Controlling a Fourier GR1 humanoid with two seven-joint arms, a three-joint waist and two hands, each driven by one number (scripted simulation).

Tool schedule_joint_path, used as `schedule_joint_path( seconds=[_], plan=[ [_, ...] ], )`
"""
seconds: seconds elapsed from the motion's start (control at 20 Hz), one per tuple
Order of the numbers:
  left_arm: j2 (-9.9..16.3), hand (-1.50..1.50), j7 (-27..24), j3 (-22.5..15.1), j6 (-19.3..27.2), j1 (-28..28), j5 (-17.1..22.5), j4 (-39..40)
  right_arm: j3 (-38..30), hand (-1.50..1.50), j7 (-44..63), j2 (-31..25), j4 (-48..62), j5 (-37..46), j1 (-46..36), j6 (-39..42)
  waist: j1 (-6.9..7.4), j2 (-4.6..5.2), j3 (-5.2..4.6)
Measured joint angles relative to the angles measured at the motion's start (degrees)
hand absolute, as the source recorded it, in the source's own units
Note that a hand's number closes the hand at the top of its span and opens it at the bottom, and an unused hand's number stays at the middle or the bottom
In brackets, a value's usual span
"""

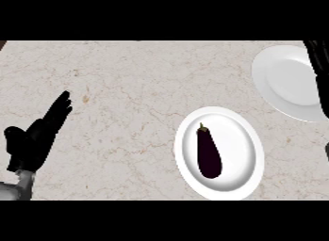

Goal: Pick the eggplant from the plate and place it in the plate

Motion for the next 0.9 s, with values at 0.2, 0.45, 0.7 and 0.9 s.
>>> schedule_joint_path(
  seconds=[0.2,0.45,0.7,0.9],
  plan=[
    [-1.26,0.00,0.65,0.72,0.88,-1.72,-0.50,0.99,4.33,1.50,0.68,0.75,3.62,-2.08,-0.77,8.26,1.47,0.38,-0.17],
    [-2.66,0.00,0.74,1.43,1.60,-2.69,0.03,2.41,11.90,-1.50,-2.14,-4.82,7.21,7.10,-2.56,17.07,3.39,0.67,-0.78],
    [-4.57,0.00,0.60,2.69,1.91,-3.66,0.41,5.53,12.40,-1.50,-16.48,-0.29,20.56,8.96,1.72,21.98,2.32,0.71,-0.35],
    [-5.66,0.00,0.36,3.35,1.78,-4.18,0.17,6.82,15.95,-1.50,-24.41,-1.15,27.26,15.22,1.56,27.55,1.95,0.48,-0.30]
  ],
)
